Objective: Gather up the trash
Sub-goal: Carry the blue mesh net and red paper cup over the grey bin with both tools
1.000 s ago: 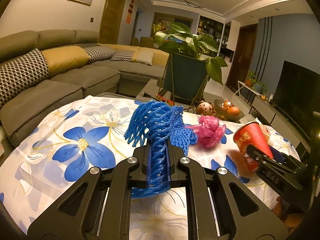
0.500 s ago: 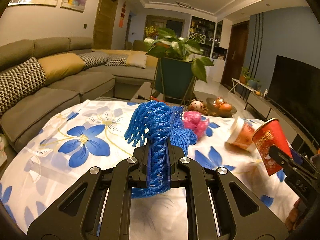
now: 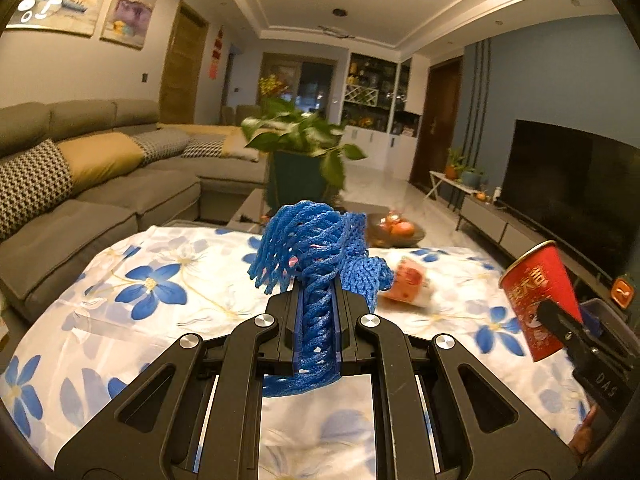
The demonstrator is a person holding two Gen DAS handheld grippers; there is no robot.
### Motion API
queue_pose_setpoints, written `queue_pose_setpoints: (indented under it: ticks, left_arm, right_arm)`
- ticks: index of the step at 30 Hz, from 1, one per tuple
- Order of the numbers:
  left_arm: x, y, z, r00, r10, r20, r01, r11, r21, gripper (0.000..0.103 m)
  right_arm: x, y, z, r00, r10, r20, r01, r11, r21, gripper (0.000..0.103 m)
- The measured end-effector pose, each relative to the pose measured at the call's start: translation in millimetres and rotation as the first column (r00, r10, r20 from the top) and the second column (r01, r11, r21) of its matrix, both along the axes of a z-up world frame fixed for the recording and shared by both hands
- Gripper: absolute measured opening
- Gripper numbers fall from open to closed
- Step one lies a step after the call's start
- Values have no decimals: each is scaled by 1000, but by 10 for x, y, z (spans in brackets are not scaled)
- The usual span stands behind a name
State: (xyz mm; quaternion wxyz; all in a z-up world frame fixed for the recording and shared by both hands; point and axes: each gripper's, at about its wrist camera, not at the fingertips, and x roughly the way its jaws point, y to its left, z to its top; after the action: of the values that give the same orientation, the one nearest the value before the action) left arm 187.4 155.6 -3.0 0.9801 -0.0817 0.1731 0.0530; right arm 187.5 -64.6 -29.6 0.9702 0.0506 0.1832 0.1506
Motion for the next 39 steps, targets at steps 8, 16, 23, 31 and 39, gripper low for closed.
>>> queue_pose_setpoints:
  ticks: [8,16,23,31,39]
  left_arm:
    - [-159,-432,161,996,-83,29,83,996,25,10]
    - [-184,-1022,218,982,-186,32,183,981,59,10]
    - [-186,-1560,258,959,-282,36,279,957,81,10]
    - [-119,-2142,306,925,-379,43,373,923,98,10]
    - [25,-2664,283,883,-467,36,462,882,92,10]
  right_arm:
    - [-291,-326,135,998,-42,42,42,999,13,57]
    - [-507,-781,206,990,-115,76,114,993,22,57]
    - [-631,-1228,246,975,-200,93,196,979,46,57]
    - [-736,-1694,264,949,-296,110,290,955,69,57]
    - [-833,-2164,266,904,-407,131,400,913,80,57]
